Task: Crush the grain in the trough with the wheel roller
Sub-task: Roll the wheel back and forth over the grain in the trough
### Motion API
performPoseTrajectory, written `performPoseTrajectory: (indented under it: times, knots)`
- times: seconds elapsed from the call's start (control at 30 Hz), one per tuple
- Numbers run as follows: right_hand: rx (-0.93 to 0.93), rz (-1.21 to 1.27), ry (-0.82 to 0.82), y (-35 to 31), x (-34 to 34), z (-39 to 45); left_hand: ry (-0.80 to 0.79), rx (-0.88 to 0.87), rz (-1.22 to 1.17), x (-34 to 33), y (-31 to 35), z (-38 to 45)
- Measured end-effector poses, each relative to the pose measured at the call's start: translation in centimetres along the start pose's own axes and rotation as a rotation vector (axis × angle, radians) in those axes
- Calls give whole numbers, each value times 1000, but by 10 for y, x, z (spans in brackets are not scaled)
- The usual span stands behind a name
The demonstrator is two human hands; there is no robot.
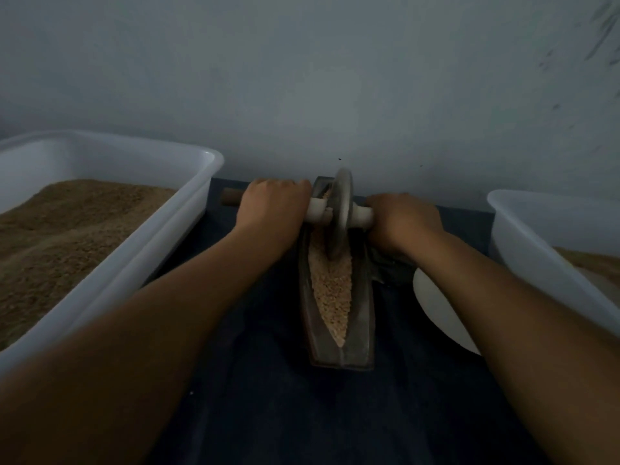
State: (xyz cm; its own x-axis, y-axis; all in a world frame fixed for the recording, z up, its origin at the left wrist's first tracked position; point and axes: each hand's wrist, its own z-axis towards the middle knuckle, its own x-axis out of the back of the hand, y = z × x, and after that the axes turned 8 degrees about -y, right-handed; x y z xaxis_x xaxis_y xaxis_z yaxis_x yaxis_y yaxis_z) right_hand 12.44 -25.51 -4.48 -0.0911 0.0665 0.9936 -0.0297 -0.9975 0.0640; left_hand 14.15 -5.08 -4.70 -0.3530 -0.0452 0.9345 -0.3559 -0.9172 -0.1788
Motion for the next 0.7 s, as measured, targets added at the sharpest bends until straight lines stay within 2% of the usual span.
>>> performPoseTrajectory:
  times: [0.17, 0.43, 0.7]
  knots:
    - [31, -49, 142, -6, -2, -10, -13, 4, -40, -1, -2, -7]
    - [124, -118, 324, -13, -6, -69, 123, 26, -28, 2, 8, -65]
    - [173, -21, 461, -18, 0, -116, 143, 19, -35, 20, 18, -113]
